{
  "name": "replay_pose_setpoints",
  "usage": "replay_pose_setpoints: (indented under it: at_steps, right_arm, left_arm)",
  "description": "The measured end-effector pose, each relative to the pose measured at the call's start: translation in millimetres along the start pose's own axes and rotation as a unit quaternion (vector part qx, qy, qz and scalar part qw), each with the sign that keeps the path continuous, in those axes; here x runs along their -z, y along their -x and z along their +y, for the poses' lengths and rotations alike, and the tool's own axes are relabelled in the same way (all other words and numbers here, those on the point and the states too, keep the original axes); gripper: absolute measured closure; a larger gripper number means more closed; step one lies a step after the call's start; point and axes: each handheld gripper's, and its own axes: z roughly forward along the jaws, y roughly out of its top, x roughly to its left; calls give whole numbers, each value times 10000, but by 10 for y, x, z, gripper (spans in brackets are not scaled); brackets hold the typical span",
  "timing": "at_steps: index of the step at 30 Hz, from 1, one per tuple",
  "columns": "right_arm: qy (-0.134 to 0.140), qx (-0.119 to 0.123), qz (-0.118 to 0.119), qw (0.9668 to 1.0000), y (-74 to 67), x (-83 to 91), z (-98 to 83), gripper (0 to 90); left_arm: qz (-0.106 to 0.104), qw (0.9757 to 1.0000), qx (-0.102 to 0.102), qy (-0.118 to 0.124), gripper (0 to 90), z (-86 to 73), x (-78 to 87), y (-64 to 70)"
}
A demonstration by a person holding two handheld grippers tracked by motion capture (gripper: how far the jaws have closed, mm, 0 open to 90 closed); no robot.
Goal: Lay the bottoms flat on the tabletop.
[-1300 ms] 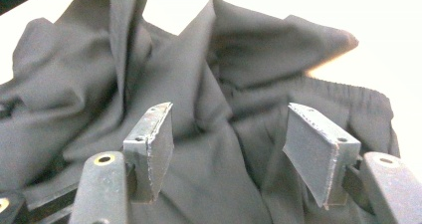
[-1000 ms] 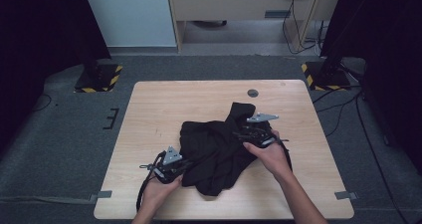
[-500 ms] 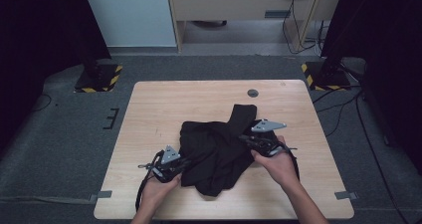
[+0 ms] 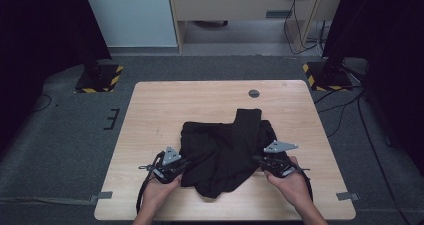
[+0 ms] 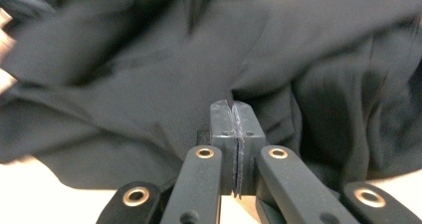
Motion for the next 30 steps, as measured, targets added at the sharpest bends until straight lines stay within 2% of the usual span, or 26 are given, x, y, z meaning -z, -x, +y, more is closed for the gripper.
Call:
replay_pose_setpoints:
  at_steps: [3, 7, 11, 12, 13, 14, 16, 17, 18, 19, 20, 21, 23, 25, 26, 27, 30]
  right_arm:
    - [-172, -88, 1, 9998, 32, -75, -127, 898]
    - [-171, -56, 25, 9998, 20, -88, -166, 894]
    - [38, -213, -88, 9997, 47, 25, -137, 668]
    - [38, -213, -88, 9997, 47, 25, -137, 668]
    - [70, -213, -98, 9997, 57, 50, -132, 623]
    - [115, -267, -170, 9994, 83, 130, -115, 535]
    - [122, -271, -187, 9994, 96, 161, -110, 503]
    - [199, -314, -259, 9990, 132, 253, -94, 430]
    - [231, -323, -272, 9988, 157, 293, -86, 403]
    - [231, -323, -272, 9988, 157, 293, -86, 403]
    - [265, -403, -371, 9981, 206, 371, -74, 382]
    - [265, -403, -371, 9981, 206, 371, -74, 382]
    - [319, -451, -486, 9973, 311, 464, -54, 407]
    - [381, -481, -588, 9964, 403, 514, -29, 474]
    - [381, -481, -588, 9964, 403, 514, -29, 474]
    - [380, -510, -719, 9954, 487, 510, 8, 545]
    - [343, -557, -906, 9937, 650, 424, 79, 634]
  left_arm:
    - [43, 10000, 28, -37, 827, -13, -8, -25]
    - [83, 9999, 15, -70, 821, -26, -28, -35]
    - [97, 9999, -7, -73, 819, -25, -22, -31]
    - [97, 9999, -7, -73, 818, -25, -22, -31]
    - [97, 9999, -3, -73, 818, -24, -24, -33]
    - [99, 9999, 3, -65, 818, -23, -25, -33]
    - [103, 9999, -4, -74, 818, -22, -23, -32]
    - [109, 9999, -7, -71, 819, -22, -20, -28]
    - [112, 9999, -9, -71, 818, -21, -18, -26]
    - [112, 9999, -9, -71, 818, -21, -18, -26]
    - [116, 9999, -11, -71, 819, -21, -19, -24]
    - [120, 9999, -13, -73, 819, -21, -21, -22]
    - [125, 9999, -16, -72, 818, -20, -29, -15]
    - [125, 9999, -18, -76, 818, -19, -33, -11]
    - [125, 9999, -18, -76, 818, -19, -33, -11]
    - [126, 9999, -5, -82, 818, -19, -37, -6]
    - [126, 9999, 4, -68, 817, -18, -44, 3]
